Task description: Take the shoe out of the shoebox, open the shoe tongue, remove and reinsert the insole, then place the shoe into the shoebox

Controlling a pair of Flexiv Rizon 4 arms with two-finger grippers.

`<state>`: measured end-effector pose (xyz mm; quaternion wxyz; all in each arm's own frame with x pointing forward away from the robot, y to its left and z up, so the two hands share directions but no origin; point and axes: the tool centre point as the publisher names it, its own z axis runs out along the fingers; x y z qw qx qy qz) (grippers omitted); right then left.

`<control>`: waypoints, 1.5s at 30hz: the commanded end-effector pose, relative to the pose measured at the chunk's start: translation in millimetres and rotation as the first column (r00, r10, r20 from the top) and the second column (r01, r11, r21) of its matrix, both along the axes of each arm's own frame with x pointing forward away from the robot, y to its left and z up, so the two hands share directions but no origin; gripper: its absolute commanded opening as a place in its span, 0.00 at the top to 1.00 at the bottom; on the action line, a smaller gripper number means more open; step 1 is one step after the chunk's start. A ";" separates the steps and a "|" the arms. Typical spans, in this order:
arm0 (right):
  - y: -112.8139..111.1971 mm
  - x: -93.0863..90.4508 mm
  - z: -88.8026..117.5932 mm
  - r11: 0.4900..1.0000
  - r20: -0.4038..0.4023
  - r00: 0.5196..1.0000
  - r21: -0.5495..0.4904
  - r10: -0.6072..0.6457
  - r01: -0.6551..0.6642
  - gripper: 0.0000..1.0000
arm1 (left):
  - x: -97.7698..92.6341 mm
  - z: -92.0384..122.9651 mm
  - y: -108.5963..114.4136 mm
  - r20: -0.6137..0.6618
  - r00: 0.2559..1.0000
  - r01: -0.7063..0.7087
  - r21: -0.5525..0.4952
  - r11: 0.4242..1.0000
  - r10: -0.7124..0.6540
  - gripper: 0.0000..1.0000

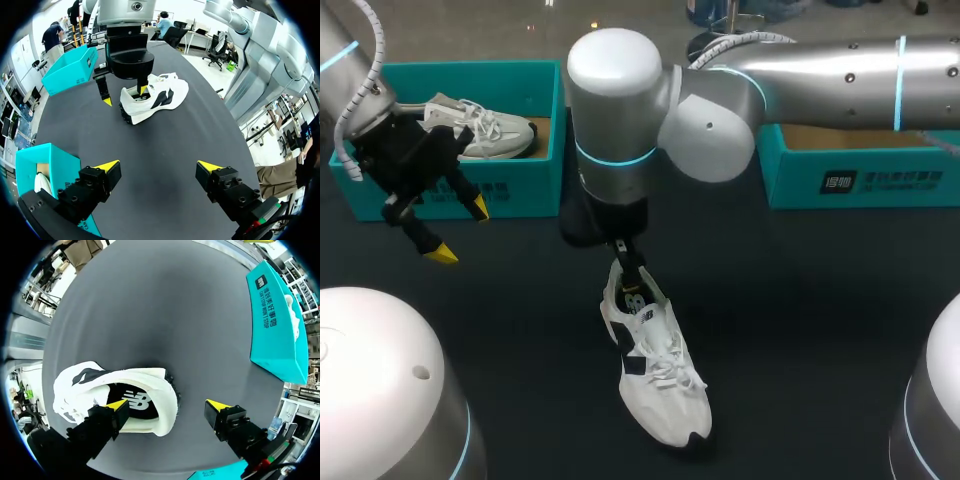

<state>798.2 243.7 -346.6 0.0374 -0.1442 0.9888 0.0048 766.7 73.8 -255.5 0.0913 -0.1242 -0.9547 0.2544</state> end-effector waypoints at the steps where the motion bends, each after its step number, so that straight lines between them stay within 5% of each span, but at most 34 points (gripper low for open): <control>1: -0.3 3.7 -7.9 1.000 -0.004 1.000 0.002 -0.001 0.001 0.00 | -0.5 0.2 0.4 0.000 1.000 0.000 0.003 1.000 0.000 0.00; 2: -0.2 3.7 -7.8 1.000 -0.003 1.000 -0.007 -0.002 0.002 0.02 | -0.5 0.2 0.4 0.000 1.000 0.000 0.003 1.000 0.000 0.00; 3: 0.0 3.8 -7.9 1.000 -0.006 1.000 -0.021 -0.014 0.014 0.44 | -0.5 0.2 0.4 0.000 1.000 0.000 0.003 1.000 0.000 0.00; 5: -1.8 4.1 -8.1 0.999 -0.003 0.999 -0.016 -0.035 0.035 0.82 | -0.5 0.2 0.4 0.000 1.000 0.000 0.003 1.000 0.000 0.00; 8: -3.9 4.2 -8.5 0.999 0.002 0.999 -0.036 -0.041 0.041 1.00 | -0.5 0.2 0.4 0.000 1.000 0.000 0.003 1.000 0.000 0.00; 29: -9.3 -14.1 0.9 0.996 0.054 0.996 -0.043 -0.070 0.072 1.00 | -0.5 0.2 0.4 0.000 1.000 0.000 0.003 1.000 0.000 0.00; 35: -23.0 -10.0 48.3 0.994 0.064 0.994 -0.051 -0.092 0.095 1.00 | -0.5 0.2 0.4 0.000 1.000 0.000 0.003 1.000 0.000 0.00; 45: -57.8 17.4 185.6 0.990 0.131 0.991 -0.141 0.017 0.002 1.00 | -0.5 0.2 0.4 0.000 1.000 0.000 0.003 1.000 0.000 0.00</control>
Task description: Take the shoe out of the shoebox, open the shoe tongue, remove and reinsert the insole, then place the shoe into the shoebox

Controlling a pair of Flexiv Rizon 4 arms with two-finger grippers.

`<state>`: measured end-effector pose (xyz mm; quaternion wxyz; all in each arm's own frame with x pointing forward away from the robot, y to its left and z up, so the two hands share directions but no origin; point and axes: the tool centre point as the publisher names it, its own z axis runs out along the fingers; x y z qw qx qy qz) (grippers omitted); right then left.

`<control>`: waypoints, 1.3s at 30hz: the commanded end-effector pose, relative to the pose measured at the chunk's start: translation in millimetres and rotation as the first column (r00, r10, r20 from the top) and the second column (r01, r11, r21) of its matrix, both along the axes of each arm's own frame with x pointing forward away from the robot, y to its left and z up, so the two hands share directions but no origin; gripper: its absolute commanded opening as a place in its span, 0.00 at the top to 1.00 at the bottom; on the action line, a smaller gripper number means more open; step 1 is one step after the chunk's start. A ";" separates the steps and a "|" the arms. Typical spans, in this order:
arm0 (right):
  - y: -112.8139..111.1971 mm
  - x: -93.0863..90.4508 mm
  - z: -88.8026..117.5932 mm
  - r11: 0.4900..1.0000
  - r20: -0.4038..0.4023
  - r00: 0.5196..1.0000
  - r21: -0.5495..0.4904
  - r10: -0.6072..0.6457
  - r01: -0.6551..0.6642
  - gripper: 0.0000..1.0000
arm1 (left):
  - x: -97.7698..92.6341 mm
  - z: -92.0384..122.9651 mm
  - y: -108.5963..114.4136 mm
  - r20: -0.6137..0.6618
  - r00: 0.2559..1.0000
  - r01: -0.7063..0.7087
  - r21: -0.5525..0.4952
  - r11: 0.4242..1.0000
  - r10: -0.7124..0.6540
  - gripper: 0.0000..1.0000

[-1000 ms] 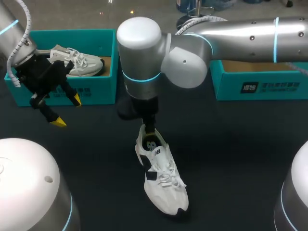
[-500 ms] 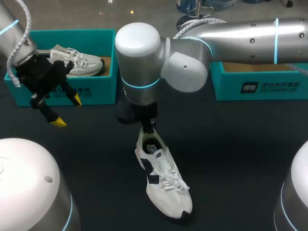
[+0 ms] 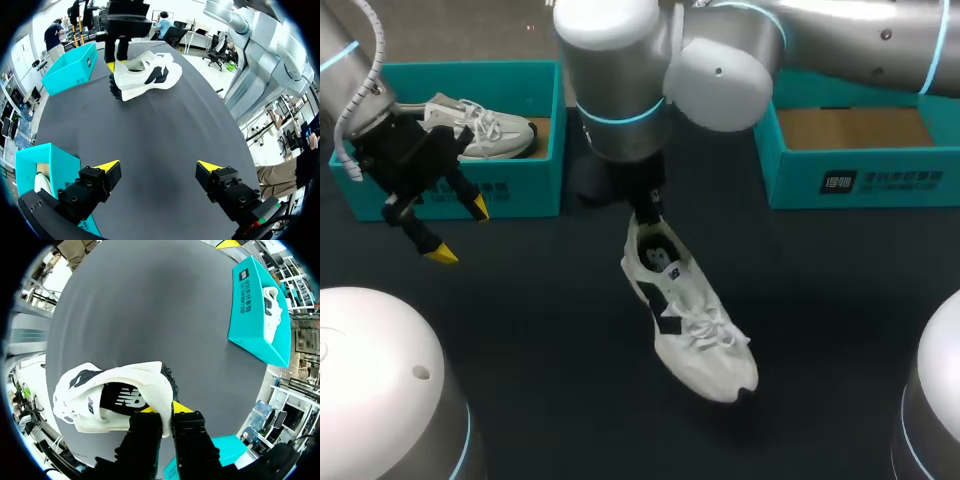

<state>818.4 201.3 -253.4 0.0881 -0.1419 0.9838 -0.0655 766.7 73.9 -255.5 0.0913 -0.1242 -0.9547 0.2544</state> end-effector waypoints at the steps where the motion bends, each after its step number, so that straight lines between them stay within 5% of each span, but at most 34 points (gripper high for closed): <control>1: -18.3 -0.5 106.7 0.999 0.024 0.999 -0.033 0.023 -0.022 1.00 | -0.5 0.2 0.4 0.000 1.000 0.000 0.003 1.000 0.000 0.00; 5: -29.6 10.1 150.8 0.997 0.049 0.997 -0.045 0.060 -0.058 1.00 | -0.5 0.2 0.4 0.000 1.000 0.000 0.003 1.000 0.000 0.00; 9: -32.0 16.8 169.8 0.994 0.037 0.994 -0.045 0.099 -0.097 1.00 | -0.5 0.2 0.4 0.000 1.000 0.000 0.003 1.000 0.000 0.00; 34: -22.1 16.5 173.1 0.991 0.021 0.990 -0.011 0.136 -0.136 1.00 | -0.5 0.2 0.4 0.000 1.000 0.000 0.003 1.000 0.000 0.00; 39: -101.9 73.2 172.2 0.994 0.060 0.993 -0.025 0.106 -0.105 1.00 | -0.5 0.2 0.4 0.000 1.000 0.000 0.003 1.000 0.000 0.00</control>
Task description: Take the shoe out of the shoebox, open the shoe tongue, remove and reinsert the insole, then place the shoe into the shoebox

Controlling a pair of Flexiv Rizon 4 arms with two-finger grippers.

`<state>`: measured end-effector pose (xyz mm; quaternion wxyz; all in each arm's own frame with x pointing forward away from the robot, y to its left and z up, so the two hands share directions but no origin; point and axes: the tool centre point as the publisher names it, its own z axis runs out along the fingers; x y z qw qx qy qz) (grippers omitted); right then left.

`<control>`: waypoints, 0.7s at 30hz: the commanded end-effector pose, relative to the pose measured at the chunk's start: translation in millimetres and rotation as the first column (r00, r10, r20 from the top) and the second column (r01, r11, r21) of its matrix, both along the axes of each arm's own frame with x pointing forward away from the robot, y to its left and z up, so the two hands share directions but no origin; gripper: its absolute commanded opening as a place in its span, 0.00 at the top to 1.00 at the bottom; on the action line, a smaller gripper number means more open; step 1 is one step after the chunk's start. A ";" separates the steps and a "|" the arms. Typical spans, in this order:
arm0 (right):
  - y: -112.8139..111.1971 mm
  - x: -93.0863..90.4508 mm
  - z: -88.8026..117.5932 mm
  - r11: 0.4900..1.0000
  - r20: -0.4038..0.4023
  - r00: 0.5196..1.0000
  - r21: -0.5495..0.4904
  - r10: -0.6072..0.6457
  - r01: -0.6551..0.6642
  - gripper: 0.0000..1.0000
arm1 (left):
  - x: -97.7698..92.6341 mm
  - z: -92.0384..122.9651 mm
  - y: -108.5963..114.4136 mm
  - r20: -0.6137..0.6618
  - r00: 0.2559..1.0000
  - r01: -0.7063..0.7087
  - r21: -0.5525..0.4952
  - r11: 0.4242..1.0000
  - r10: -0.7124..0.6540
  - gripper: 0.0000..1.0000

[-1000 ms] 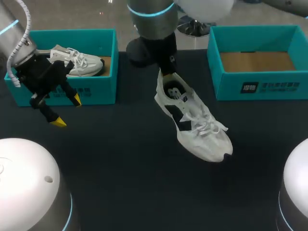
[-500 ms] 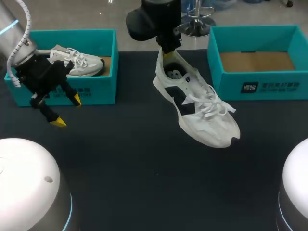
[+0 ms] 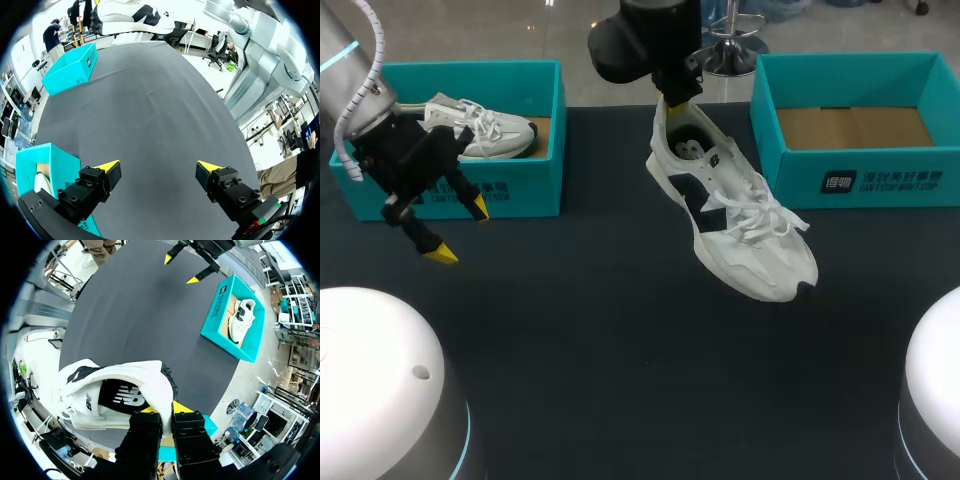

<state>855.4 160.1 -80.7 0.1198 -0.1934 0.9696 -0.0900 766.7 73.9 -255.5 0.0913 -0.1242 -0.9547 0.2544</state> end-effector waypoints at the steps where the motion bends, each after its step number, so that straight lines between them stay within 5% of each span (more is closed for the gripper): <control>1: -77.9 48.3 -0.7 0.999 0.020 1.000 0.032 -0.018 0.018 1.00 | -0.5 0.2 0.4 0.000 1.000 0.000 0.003 1.000 0.000 0.00; 10: -214.2 152.3 -8.7 0.992 0.020 0.993 0.037 -0.118 0.118 1.00 | -0.5 0.2 0.4 0.000 1.000 0.000 0.003 1.000 0.000 0.00; 16: -266.5 192.6 -7.2 0.991 0.003 0.991 -0.007 -0.135 0.135 1.00 | -0.5 0.2 0.4 0.000 1.000 0.000 0.003 1.000 0.000 0.00; 21: -279.0 202.4 -7.1 0.993 -0.032 0.992 -0.033 -0.118 0.117 1.00 | -0.5 0.2 0.4 0.000 1.000 0.000 0.003 1.000 0.000 0.00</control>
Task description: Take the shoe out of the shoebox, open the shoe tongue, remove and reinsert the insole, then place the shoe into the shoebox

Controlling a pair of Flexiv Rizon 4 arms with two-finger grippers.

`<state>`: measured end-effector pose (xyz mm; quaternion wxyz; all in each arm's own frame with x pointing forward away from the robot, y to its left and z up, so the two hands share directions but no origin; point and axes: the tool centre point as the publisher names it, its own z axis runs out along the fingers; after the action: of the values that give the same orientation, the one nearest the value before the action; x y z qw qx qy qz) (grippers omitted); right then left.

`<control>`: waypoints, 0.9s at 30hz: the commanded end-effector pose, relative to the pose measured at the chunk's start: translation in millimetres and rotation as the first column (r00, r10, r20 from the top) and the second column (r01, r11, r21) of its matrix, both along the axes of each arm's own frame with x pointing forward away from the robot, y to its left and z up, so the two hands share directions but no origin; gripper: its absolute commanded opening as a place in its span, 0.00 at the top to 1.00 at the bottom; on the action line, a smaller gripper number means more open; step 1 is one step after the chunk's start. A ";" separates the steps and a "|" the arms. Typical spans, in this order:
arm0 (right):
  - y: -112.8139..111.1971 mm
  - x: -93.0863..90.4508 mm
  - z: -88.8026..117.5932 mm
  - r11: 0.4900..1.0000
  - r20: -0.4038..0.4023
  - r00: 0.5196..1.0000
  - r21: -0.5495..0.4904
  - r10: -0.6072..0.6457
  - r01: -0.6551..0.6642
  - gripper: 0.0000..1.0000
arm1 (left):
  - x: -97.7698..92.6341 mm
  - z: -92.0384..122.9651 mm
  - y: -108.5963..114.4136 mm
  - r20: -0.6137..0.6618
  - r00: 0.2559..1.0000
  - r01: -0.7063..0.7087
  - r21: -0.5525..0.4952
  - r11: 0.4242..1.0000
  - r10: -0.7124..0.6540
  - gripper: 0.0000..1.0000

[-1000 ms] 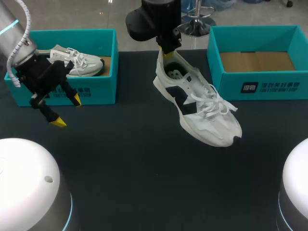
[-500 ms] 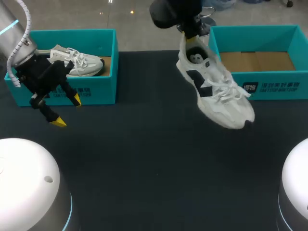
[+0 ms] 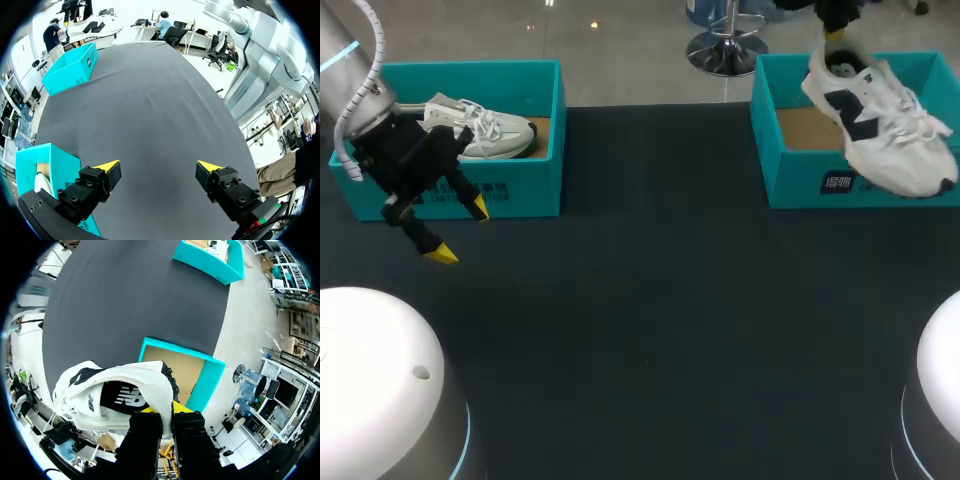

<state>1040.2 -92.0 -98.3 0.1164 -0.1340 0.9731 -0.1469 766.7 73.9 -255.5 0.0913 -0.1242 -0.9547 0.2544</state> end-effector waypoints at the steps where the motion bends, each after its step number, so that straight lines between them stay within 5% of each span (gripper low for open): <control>1: -26.8 17.6 10.5 0.998 -0.055 0.998 0.069 0.013 -0.009 1.00 | -0.5 0.2 0.4 0.000 1.000 0.000 0.003 1.000 0.000 0.00; 16: -26.8 17.6 10.5 0.998 -0.055 0.998 0.069 0.013 -0.009 1.00 | -0.5 0.2 0.4 0.000 1.000 0.000 0.003 1.000 0.000 0.00; 27: -110.6 54.7 -11.8 0.974 -0.061 0.977 0.087 -0.202 0.207 1.00 | -0.5 0.2 0.4 0.000 1.000 0.000 0.003 1.000 0.000 0.00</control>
<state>1081.5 -189.4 -106.3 0.0879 -0.0412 0.9874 -0.1249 766.7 73.9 -255.5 0.0913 -0.1242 -0.9547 0.2544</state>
